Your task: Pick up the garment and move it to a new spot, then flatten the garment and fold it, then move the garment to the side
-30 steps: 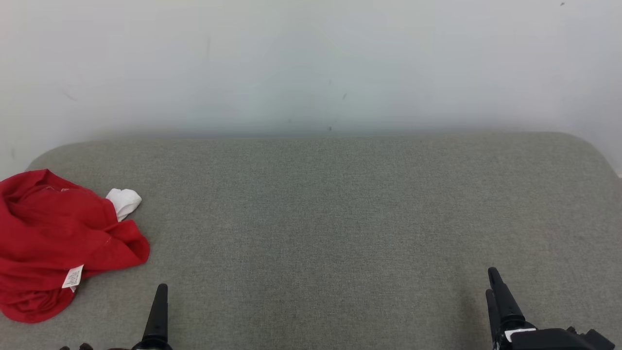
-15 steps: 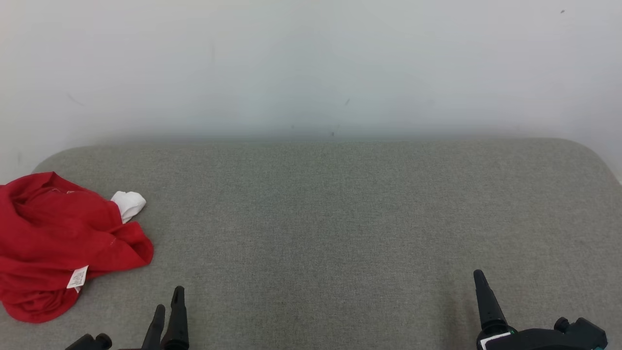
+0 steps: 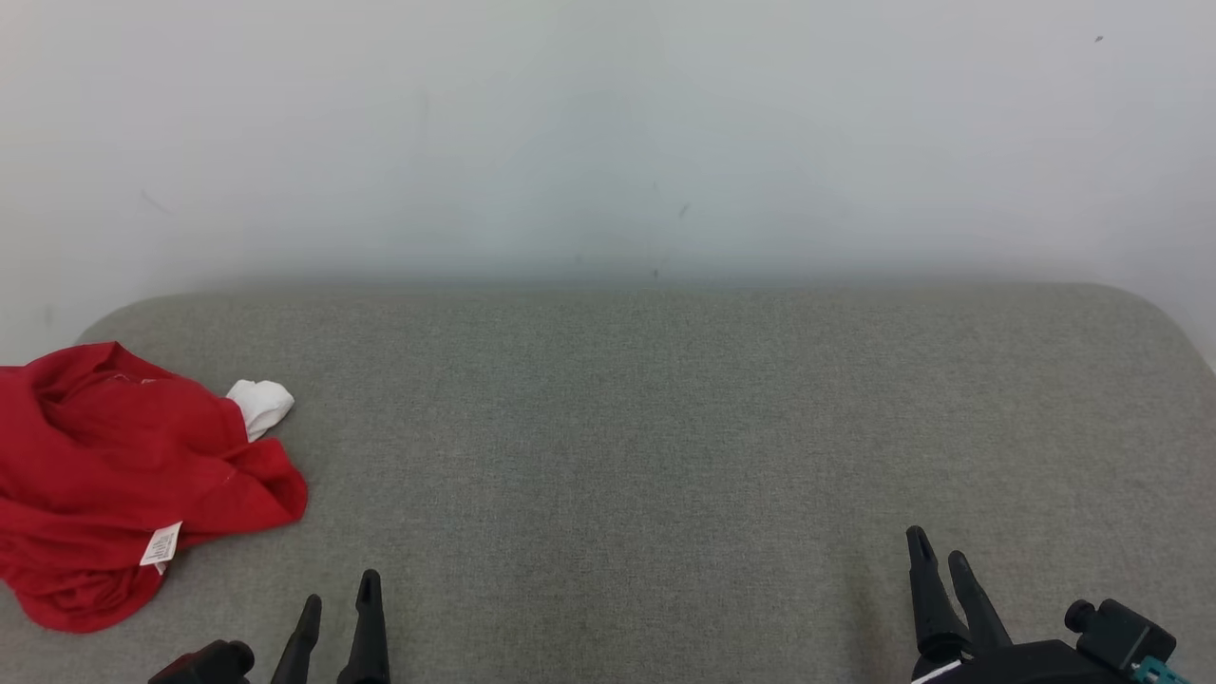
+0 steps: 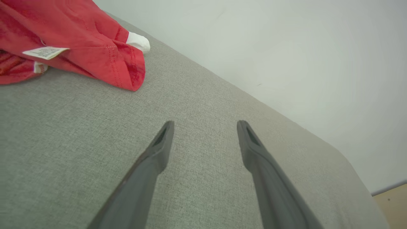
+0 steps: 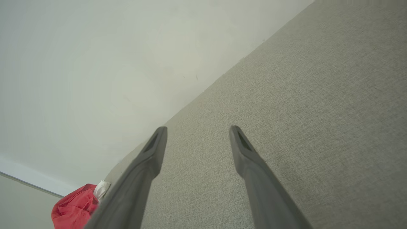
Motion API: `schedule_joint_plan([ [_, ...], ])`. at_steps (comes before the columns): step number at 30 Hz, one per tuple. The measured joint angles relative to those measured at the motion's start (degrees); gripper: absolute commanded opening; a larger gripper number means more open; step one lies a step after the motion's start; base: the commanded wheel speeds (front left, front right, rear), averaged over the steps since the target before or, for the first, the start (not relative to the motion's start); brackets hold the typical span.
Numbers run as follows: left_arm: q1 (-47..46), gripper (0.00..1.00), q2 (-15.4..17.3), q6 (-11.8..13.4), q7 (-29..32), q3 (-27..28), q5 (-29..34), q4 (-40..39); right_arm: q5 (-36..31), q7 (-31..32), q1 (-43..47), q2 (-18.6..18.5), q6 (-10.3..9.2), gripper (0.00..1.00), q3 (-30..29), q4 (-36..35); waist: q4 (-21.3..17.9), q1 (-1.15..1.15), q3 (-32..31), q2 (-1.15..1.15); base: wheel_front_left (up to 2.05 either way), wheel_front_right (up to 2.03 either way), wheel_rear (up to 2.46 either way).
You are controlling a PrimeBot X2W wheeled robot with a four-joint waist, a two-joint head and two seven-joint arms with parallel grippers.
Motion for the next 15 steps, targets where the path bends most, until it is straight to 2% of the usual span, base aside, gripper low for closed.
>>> schedule_joint_plan([
  [8,0.02,1.0,0.83,1.77,-1.42,-1.77,5.3,-0.12,-6.95,-0.32,0.9,-0.02,0.01,1.0,0.2,-0.9,0.12,0.0,-0.72,0.0,0.0,0.0,0.0],
  [15,0.16,1.0,1.44,2.31,-2.47,-2.66,8.59,-0.25,-12.27,-0.71,1.17,-0.03,0.05,1.0,0.36,-1.26,0.2,0.0,-1.26,0.0,0.0,0.0,0.0],
])
